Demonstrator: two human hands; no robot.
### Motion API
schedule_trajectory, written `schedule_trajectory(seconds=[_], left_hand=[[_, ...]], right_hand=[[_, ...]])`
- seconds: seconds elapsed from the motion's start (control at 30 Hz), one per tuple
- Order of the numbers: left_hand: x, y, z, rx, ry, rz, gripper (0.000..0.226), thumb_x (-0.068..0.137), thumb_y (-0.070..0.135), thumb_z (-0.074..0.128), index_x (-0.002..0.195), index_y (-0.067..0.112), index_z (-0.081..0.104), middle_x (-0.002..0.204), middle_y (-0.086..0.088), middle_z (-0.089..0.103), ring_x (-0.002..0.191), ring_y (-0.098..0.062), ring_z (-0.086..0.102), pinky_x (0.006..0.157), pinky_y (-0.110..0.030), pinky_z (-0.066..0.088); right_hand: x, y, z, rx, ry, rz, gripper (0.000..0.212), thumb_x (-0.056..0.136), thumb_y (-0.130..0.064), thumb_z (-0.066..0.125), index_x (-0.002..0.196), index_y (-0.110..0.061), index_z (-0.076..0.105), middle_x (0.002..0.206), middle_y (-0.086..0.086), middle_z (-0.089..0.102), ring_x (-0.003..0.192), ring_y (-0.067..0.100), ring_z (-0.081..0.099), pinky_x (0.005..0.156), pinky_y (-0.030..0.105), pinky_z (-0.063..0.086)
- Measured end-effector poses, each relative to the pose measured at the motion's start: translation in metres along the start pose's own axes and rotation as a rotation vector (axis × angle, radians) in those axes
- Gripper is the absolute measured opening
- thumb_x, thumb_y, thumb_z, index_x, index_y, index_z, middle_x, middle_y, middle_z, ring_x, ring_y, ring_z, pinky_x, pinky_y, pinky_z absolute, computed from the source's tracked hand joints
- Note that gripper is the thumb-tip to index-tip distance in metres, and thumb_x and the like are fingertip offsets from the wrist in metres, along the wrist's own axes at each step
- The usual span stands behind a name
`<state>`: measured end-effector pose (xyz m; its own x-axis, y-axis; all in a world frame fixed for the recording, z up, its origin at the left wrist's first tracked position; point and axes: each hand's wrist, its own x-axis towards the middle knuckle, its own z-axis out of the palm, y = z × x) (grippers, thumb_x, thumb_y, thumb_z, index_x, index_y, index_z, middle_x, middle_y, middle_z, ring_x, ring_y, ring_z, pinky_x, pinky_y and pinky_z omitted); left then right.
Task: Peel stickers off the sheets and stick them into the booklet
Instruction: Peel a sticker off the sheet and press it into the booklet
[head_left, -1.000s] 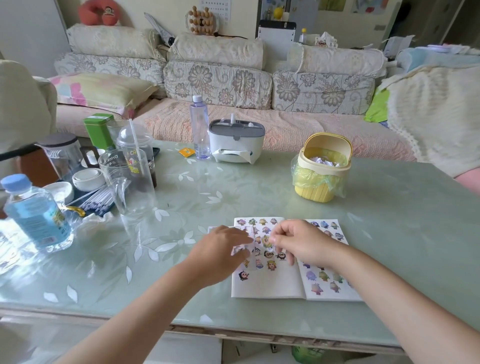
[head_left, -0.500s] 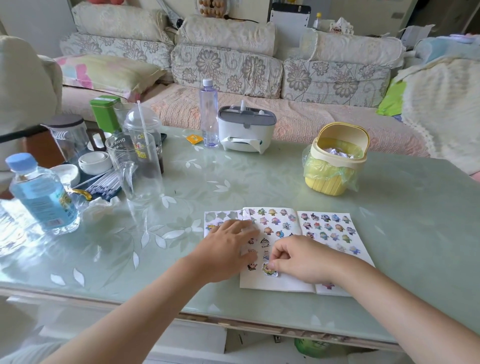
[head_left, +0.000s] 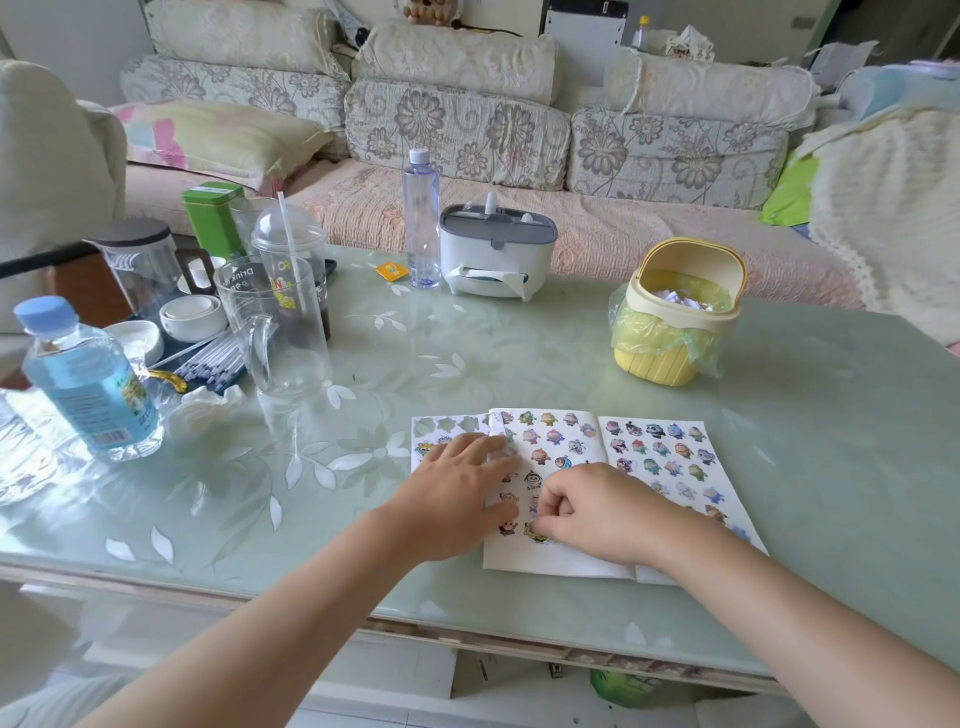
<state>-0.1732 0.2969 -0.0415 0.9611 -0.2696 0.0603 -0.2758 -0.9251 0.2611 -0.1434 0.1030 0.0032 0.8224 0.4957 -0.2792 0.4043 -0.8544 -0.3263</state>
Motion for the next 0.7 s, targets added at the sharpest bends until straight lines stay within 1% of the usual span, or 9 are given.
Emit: schedule_trajectory(seconds=[0.1, 0.2, 0.27, 0.3, 0.37, 0.43, 0.53, 0.63, 0.7], left_hand=[[-0.003, 0.003, 0.004, -0.017, 0.112, 0.067, 0.047, 0.096, 0.041, 0.052, 0.143, 0.032, 0.048, 0.154, 0.008, 0.036, 0.142, -0.014, 0.022, 0.116, -0.035, 0.022], [-0.01, 0.008, 0.008, -0.066, 0.22, 0.159, 0.032, 0.092, 0.027, 0.052, 0.122, 0.028, 0.064, 0.126, 0.01, 0.057, 0.117, -0.015, 0.043, 0.1, -0.035, 0.041], [-0.016, 0.012, 0.014, -0.101, 0.262, 0.219, 0.03, 0.092, 0.022, 0.046, 0.113, 0.026, 0.067, 0.11, 0.008, 0.061, 0.102, -0.017, 0.051, 0.087, -0.036, 0.049], [-0.018, 0.013, 0.017, -0.113, 0.27, 0.242, 0.03, 0.094, 0.021, 0.044, 0.112, 0.025, 0.067, 0.106, 0.007, 0.061, 0.098, -0.018, 0.052, 0.084, -0.036, 0.05], [-0.024, 0.014, 0.021, -0.118, 0.282, 0.27, 0.03, 0.096, 0.019, 0.045, 0.116, 0.024, 0.067, 0.105, 0.006, 0.062, 0.096, -0.019, 0.054, 0.081, -0.036, 0.051], [-0.029, 0.013, 0.023, -0.116, 0.299, 0.29, 0.031, 0.096, 0.02, 0.047, 0.12, 0.024, 0.066, 0.108, 0.006, 0.062, 0.097, -0.019, 0.056, 0.079, -0.037, 0.052], [-0.038, 0.011, 0.023, -0.047, 0.277, 0.307, 0.035, 0.097, 0.03, 0.047, 0.128, 0.025, 0.063, 0.119, 0.005, 0.06, 0.106, -0.019, 0.057, 0.076, -0.038, 0.054], [-0.045, 0.011, 0.019, 0.072, 0.225, 0.333, 0.039, 0.099, 0.043, 0.045, 0.132, 0.028, 0.06, 0.128, 0.005, 0.057, 0.114, -0.018, 0.054, 0.081, -0.033, 0.053], [-0.049, 0.012, 0.015, 0.107, 0.203, 0.362, 0.041, 0.101, 0.045, 0.042, 0.134, 0.028, 0.058, 0.131, 0.004, 0.056, 0.117, -0.018, 0.053, 0.082, -0.031, 0.05]], right_hand=[[-0.002, 0.0, 0.002, -0.047, 0.075, 0.004, 0.014, 0.083, -0.047, 0.069, 0.077, -0.035, 0.064, 0.072, -0.018, 0.058, 0.07, -0.001, 0.053, 0.068, 0.025, 0.043], [-0.01, -0.002, 0.004, -0.084, 0.171, -0.026, 0.019, 0.081, -0.05, 0.069, 0.092, -0.037, 0.063, 0.075, -0.017, 0.058, 0.078, 0.006, 0.056, 0.071, 0.026, 0.046], [-0.015, 0.0, 0.005, -0.048, 0.205, -0.045, 0.031, 0.08, -0.052, 0.07, 0.105, -0.04, 0.056, 0.079, -0.016, 0.06, 0.081, 0.008, 0.058, 0.074, 0.029, 0.048], [-0.017, 0.002, 0.006, -0.021, 0.218, -0.058, 0.034, 0.079, -0.052, 0.071, 0.106, -0.04, 0.054, 0.081, -0.015, 0.06, 0.081, 0.008, 0.059, 0.075, 0.03, 0.049], [-0.023, 0.007, 0.01, 0.002, 0.233, -0.107, 0.029, 0.082, -0.052, 0.071, 0.105, -0.039, 0.059, 0.088, -0.016, 0.058, 0.085, 0.006, 0.058, 0.077, 0.029, 0.048], [-0.029, 0.012, 0.017, -0.054, 0.237, -0.168, 0.023, 0.089, -0.048, 0.065, 0.109, -0.037, 0.066, 0.098, -0.016, 0.054, 0.095, 0.006, 0.056, 0.078, 0.027, 0.044], [-0.037, 0.022, 0.028, -0.135, 0.272, -0.264, 0.023, 0.094, -0.04, 0.056, 0.112, -0.038, 0.07, 0.103, -0.012, 0.053, 0.099, 0.01, 0.051, 0.072, 0.028, 0.041], [-0.046, 0.026, 0.034, -0.248, 0.302, -0.331, 0.036, 0.089, -0.043, 0.043, 0.112, -0.035, 0.069, 0.102, -0.01, 0.049, 0.097, 0.013, 0.047, 0.065, 0.03, 0.042], [-0.051, 0.025, 0.035, -0.296, 0.289, -0.339, 0.045, 0.087, -0.046, 0.036, 0.119, -0.033, 0.065, 0.108, -0.009, 0.047, 0.102, 0.015, 0.046, 0.07, 0.034, 0.049]])
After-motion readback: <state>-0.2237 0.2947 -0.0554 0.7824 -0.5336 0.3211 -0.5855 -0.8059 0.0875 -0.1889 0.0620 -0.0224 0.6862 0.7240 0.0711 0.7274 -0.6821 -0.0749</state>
